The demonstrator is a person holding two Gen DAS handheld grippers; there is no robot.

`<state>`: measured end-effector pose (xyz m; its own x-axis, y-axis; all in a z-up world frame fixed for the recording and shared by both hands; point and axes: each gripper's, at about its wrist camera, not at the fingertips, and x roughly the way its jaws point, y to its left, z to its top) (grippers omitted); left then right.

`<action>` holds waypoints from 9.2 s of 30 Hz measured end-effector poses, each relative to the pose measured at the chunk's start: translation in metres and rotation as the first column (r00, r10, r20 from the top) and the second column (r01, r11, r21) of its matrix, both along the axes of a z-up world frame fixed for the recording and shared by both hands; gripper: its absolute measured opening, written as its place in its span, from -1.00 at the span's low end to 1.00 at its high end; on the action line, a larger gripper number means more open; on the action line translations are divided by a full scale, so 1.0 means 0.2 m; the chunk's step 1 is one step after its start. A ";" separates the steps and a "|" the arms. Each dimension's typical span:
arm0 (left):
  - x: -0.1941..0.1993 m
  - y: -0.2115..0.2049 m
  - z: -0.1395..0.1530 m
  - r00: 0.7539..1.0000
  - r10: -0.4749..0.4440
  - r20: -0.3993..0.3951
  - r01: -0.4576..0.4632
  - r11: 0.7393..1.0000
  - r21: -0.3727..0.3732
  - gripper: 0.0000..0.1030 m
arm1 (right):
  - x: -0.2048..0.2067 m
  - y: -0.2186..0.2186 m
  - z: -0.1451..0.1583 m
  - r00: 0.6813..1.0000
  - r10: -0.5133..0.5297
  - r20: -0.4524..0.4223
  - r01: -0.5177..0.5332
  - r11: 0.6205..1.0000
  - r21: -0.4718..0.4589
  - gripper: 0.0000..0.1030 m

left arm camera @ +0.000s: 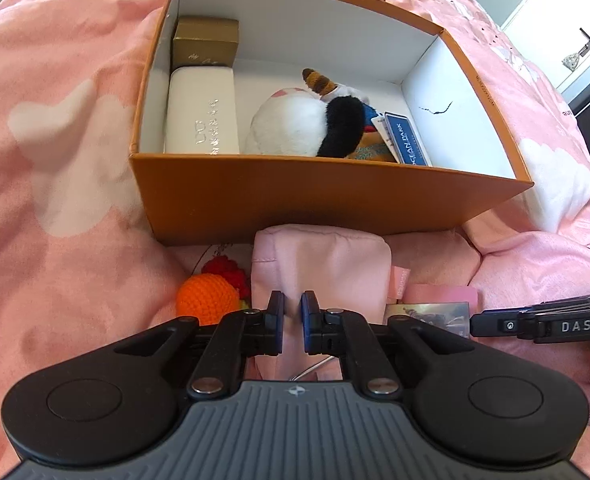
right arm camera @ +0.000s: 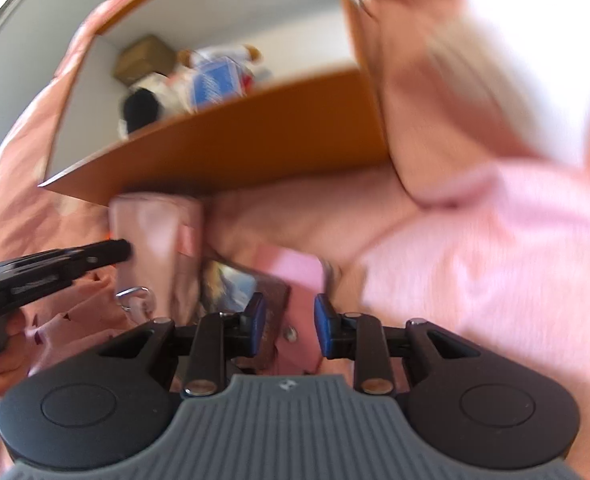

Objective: Organize objects
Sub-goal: 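Grasp the pink fabric pouch with the left tool while the right tool grasps the pink wallet, then lift the pink pouch and pink wallet and carry them over the box with both tools, then lower the pink pouch into the box and open the left tool while the right tool lowers the wallet, then set the pink wallet upright in the box and open the right tool, then move the left tool to the dark grey case beside the box and grasp it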

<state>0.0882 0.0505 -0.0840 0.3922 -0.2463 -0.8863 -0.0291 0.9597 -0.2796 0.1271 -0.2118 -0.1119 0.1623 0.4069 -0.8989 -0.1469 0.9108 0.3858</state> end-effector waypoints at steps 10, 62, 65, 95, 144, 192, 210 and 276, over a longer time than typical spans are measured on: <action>0.02 0.03 -0.10 0.995 0.074 -0.066 -0.076 0.997 -0.024 -0.19 | -0.02 -0.04 -0.09 0.999 -0.029 -0.046 0.029 1.000 0.003 -0.37; 0.03 -0.09 0.54 0.968 -0.020 0.250 0.053 0.991 -0.125 -0.60 | -0.03 0.01 0.70 0.903 0.050 0.426 -0.076 0.996 0.044 -0.44; 0.09 -0.09 0.56 0.963 -0.007 0.269 0.044 0.990 -0.133 -0.60 | 0.00 0.00 0.75 0.887 0.035 0.461 -0.067 0.996 0.053 -0.44; 0.67 -0.28 -0.01 0.992 0.106 -0.067 -0.123 0.931 -0.344 -0.60 | 0.43 -0.20 0.64 0.870 -0.160 0.467 0.142 0.987 0.074 -0.56; 0.67 -0.14 0.04 0.992 0.115 -0.043 -0.122 0.967 -0.224 -0.47 | 0.65 0.30 0.25 0.943 0.229 0.243 -0.179 0.961 -0.211 -0.53; 0.59 -0.16 0.14 0.995 0.083 0.049 -0.075 0.986 -0.152 -0.47 | 0.59 0.47 0.15 0.870 0.439 0.224 -0.306 0.837 -0.455 -0.54; 0.26 -0.30 0.46 0.952 -0.095 0.290 0.079 0.995 0.068 -0.47 | 0.24 0.33 0.49 0.796 0.288 0.533 -0.137 0.942 -0.305 -0.54; -0.17 -0.09 0.01 0.975 -0.170 -0.145 0.135 0.965 -0.224 0.19 | -0.30 0.30 0.18 0.934 0.252 0.252 -0.264 0.964 0.016 -0.25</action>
<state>0.0534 0.0324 -0.0828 0.1911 -0.4803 -0.8560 0.0516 0.8758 -0.4799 0.0663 -0.1526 -0.0767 0.2592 0.5065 -0.8224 -0.4702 0.8099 0.3506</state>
